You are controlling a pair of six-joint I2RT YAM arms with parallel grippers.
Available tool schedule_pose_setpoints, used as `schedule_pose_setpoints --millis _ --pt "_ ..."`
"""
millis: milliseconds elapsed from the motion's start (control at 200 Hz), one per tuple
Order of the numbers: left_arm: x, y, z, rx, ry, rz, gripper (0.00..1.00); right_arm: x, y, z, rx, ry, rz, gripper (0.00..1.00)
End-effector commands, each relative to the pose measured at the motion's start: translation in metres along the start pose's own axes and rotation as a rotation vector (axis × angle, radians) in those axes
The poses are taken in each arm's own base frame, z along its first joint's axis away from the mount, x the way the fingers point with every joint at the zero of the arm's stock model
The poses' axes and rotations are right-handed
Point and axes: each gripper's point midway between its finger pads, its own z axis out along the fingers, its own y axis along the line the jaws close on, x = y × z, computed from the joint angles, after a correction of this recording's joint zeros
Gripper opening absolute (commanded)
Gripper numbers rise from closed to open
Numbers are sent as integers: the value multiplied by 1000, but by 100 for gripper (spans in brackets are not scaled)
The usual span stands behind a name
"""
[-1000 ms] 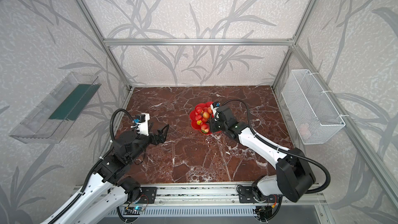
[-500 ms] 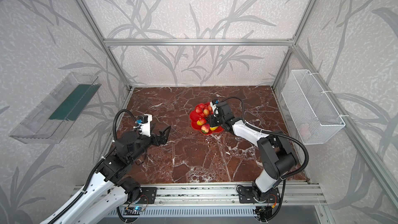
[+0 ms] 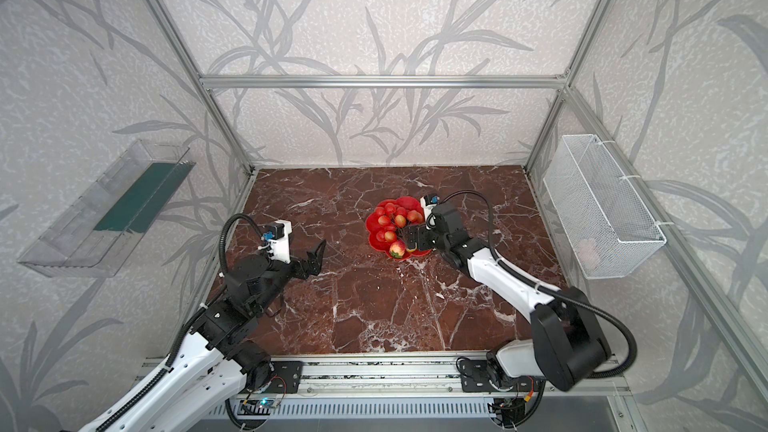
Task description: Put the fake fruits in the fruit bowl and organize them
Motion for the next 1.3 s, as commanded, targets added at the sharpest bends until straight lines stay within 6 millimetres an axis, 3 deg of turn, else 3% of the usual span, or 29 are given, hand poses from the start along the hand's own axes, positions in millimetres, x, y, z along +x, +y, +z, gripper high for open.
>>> schedule_pose_setpoints --millis 0,80,145,280,430,540,675,765,810,850,895,995,1295 --pt "1 41 4 -235 -20 129 97 -8 -23 -42 123 -90 -42 99" --pt "12 77 8 -428 -28 121 98 -7 -41 -68 200 -180 -96 99" --pt "26 93 18 -452 -24 112 99 -2 -59 -82 258 -220 -120 99" --pt "54 133 36 -533 27 69 100 14 -101 -91 404 -252 -172 99" --pt "73 163 56 -557 52 47 100 34 -140 -77 522 -319 -178 99" --pt "89 181 72 -575 102 17 99 34 -150 -58 546 -353 -233 99" --pt "79 196 78 -621 32 15 99 34 -162 -37 517 -383 -241 99" --pt "100 213 79 -666 4 -45 99 31 -162 -24 467 -396 -239 99" --pt "96 213 82 -655 -54 -8 99 34 -161 -14 421 -388 -239 99" --pt "106 210 81 -643 19 -25 99 39 -160 -5 396 -380 -252 99" --pt "104 212 80 -653 54 -45 99 46 -159 3 377 -376 -266 99" --pt "99 214 90 -647 13 0 99 45 -161 1 389 -368 -252 99" --pt "101 210 93 -624 49 -2 99 44 -161 3 388 -376 -265 99"
